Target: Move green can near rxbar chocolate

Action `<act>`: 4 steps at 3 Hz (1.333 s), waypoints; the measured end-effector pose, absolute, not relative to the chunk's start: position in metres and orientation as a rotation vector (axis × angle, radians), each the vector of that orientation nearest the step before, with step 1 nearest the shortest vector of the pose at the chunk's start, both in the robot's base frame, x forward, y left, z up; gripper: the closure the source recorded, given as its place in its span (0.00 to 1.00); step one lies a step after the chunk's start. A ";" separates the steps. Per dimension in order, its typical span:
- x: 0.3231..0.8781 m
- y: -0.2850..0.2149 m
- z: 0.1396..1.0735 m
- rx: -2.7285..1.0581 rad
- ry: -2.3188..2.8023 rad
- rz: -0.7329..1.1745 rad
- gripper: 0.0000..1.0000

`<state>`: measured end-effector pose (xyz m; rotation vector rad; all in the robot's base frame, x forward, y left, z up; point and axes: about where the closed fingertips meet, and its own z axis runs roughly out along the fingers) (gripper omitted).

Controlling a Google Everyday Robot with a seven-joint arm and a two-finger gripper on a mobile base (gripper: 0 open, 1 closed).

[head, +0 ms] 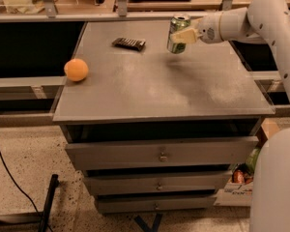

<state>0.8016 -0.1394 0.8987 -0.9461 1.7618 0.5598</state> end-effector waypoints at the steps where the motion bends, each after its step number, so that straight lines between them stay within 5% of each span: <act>1: 0.806 -0.117 0.889 -0.949 1.742 0.616 1.00; 3: 0.813 -0.086 0.877 -1.001 1.739 0.620 1.00; 4: 0.816 -0.078 0.876 -1.011 1.740 0.604 0.82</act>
Offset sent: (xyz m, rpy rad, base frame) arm 0.0116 0.0556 -0.0231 0.0045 0.0073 0.0724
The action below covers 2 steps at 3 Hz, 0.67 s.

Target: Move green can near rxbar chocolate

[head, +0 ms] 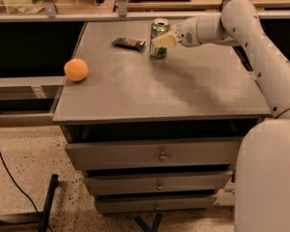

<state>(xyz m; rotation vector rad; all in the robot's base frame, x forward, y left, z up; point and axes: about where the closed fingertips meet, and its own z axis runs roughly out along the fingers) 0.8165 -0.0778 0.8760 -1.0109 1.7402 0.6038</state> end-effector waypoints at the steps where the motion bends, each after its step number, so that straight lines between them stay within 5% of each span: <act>1: 0.818 -0.071 0.877 -1.030 1.732 0.575 0.59; 2: 0.819 -0.066 0.879 -1.042 1.722 0.561 0.35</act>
Offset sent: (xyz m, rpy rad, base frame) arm 0.0024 0.0090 0.0093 -0.0434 -0.0585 -0.0011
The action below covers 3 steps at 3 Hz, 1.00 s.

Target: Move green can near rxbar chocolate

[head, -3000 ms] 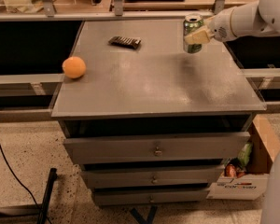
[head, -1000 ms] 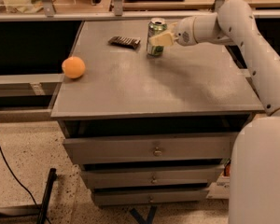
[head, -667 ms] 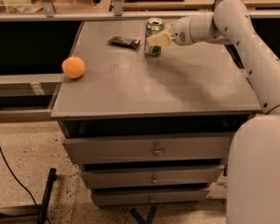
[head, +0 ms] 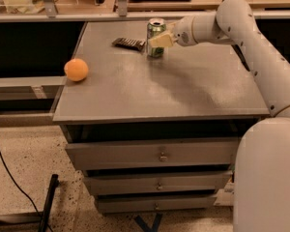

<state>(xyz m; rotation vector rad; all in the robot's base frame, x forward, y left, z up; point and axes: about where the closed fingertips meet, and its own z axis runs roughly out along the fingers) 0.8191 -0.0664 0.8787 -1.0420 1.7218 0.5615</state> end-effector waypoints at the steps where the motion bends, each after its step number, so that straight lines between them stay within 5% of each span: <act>1: 0.819 -0.063 0.879 -1.047 1.720 0.562 0.12; 2: 0.820 -0.060 0.874 -1.040 1.734 0.602 0.00; 3: 0.820 -0.060 0.874 -1.041 1.734 0.603 0.00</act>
Offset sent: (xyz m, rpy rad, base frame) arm 0.0040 0.0022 -0.0039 0.0375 0.0607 0.0180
